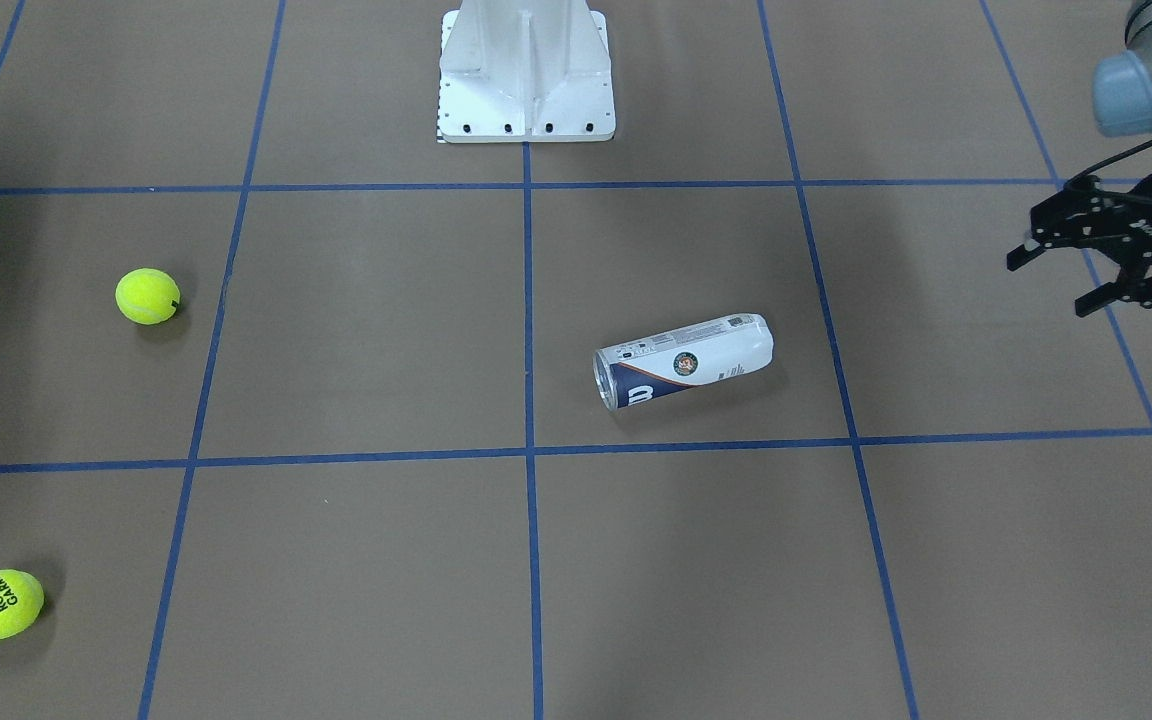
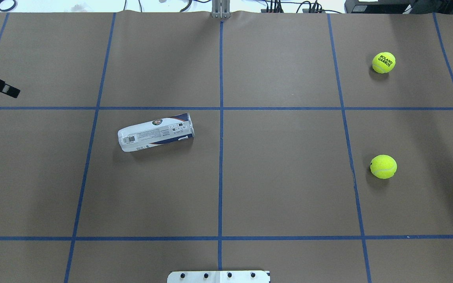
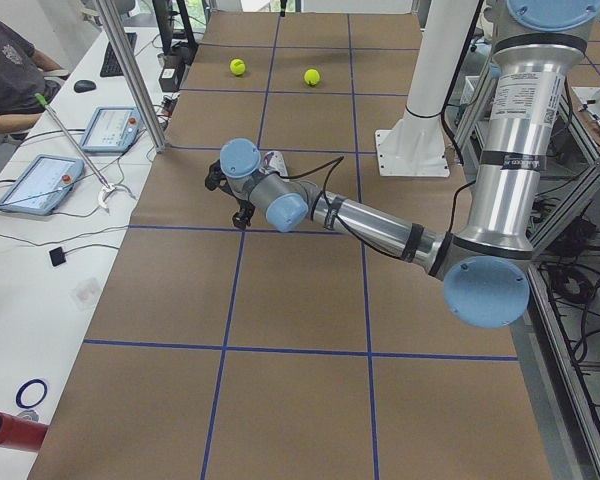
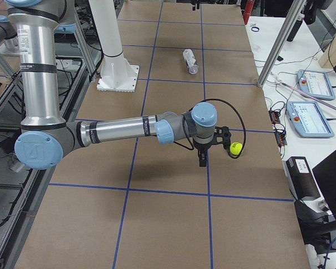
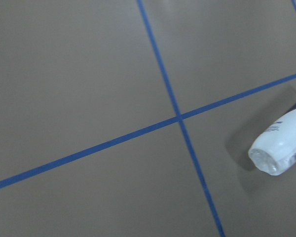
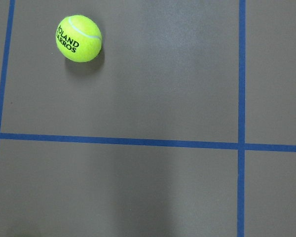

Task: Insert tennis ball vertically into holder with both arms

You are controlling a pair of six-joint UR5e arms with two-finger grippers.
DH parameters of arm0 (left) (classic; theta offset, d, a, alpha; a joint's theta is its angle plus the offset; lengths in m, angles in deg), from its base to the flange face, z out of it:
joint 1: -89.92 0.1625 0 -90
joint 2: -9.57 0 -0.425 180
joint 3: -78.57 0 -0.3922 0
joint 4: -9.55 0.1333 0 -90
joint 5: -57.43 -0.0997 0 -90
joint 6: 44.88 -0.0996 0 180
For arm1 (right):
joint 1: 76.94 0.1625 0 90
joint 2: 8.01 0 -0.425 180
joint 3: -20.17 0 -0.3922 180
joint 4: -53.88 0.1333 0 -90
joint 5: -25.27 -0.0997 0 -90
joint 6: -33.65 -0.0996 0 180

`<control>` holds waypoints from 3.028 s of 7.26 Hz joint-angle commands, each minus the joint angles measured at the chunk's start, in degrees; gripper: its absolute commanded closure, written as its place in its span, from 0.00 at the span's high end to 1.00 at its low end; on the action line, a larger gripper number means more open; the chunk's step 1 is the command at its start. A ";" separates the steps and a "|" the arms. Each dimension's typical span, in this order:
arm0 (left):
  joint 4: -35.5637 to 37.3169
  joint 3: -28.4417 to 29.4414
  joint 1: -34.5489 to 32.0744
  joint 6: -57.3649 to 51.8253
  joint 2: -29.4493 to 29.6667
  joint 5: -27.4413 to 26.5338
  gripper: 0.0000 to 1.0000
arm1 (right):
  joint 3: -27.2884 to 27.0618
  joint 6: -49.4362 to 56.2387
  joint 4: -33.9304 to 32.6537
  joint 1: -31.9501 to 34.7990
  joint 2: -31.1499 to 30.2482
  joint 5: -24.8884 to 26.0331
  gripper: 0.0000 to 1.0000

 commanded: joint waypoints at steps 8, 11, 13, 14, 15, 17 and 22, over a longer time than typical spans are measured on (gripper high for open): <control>1.68 6.44 19.15 -6.59 22.25 -11.81 0.98 | -3.45 0.11 0.36 -1.23 -0.61 -1.20 0.99; 1.76 9.01 26.36 -12.95 27.01 -26.25 0.97 | -5.49 0.02 0.36 -3.69 -0.79 0.55 0.99; 2.98 10.40 29.72 -13.13 28.15 -32.02 0.89 | -5.57 0.02 0.27 -3.78 -0.79 0.82 0.99; 6.82 11.46 30.24 -14.61 29.81 -32.11 0.87 | -5.57 0.02 0.27 -3.87 -0.87 0.82 0.99; 10.86 12.86 30.51 -17.49 32.44 -32.20 0.87 | -5.66 0.02 0.36 -4.04 -0.87 0.82 0.99; 11.61 16.02 32.35 -18.14 34.39 -33.16 0.78 | -5.75 0.02 0.36 -4.39 -0.87 0.91 0.99; 11.43 17.97 35.43 -23.67 34.84 -39.58 0.96 | -5.75 -0.07 0.36 -4.48 -0.87 0.82 0.99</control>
